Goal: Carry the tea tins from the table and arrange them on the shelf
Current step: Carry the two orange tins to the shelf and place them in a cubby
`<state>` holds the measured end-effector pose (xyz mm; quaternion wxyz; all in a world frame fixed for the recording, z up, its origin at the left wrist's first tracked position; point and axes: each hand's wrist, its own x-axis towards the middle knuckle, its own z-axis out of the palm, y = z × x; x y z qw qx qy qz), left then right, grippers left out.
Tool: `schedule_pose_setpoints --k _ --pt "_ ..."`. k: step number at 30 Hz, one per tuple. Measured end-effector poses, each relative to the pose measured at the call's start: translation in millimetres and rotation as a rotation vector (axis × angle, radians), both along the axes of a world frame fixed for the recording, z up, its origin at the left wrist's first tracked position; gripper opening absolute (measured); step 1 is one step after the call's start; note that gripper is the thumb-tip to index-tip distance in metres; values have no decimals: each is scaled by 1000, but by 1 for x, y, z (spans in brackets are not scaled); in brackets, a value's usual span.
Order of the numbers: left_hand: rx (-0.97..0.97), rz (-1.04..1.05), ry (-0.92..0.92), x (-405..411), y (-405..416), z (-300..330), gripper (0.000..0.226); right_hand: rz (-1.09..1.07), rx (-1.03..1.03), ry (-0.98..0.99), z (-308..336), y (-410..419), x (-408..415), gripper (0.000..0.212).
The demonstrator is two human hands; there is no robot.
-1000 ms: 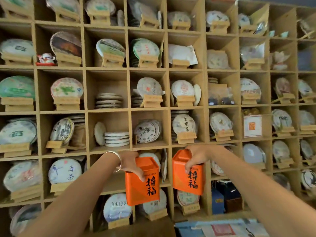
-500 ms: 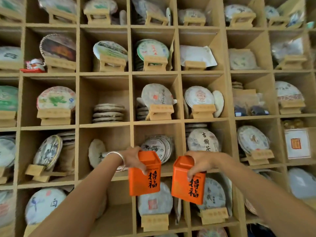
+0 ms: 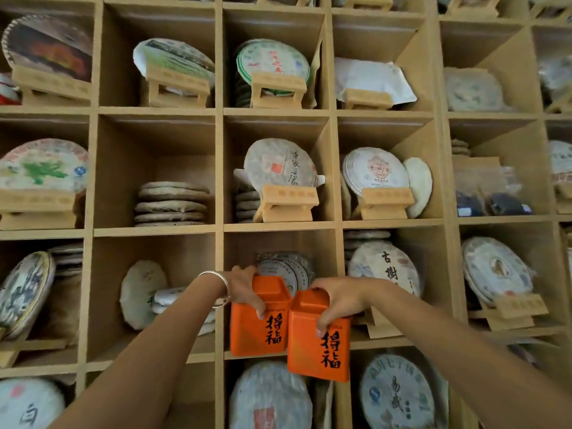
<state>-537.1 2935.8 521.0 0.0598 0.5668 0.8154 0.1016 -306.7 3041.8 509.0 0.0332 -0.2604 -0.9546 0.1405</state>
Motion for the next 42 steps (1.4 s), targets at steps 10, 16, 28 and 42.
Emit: schedule_pose_setpoints --k 10,16,28,42 --pt "-17 73 -144 -9 35 -21 104 53 -40 -17 -9 17 0 85" --pt "-73 61 -128 -13 47 -23 99 63 -51 -9 -15 30 3 83" --pt "137 -37 -83 -31 68 -44 77 76 -59 10 -16 30 -9 82" --pt "114 -44 -13 -24 59 -41 96 124 39 149 8 36 -7 87"
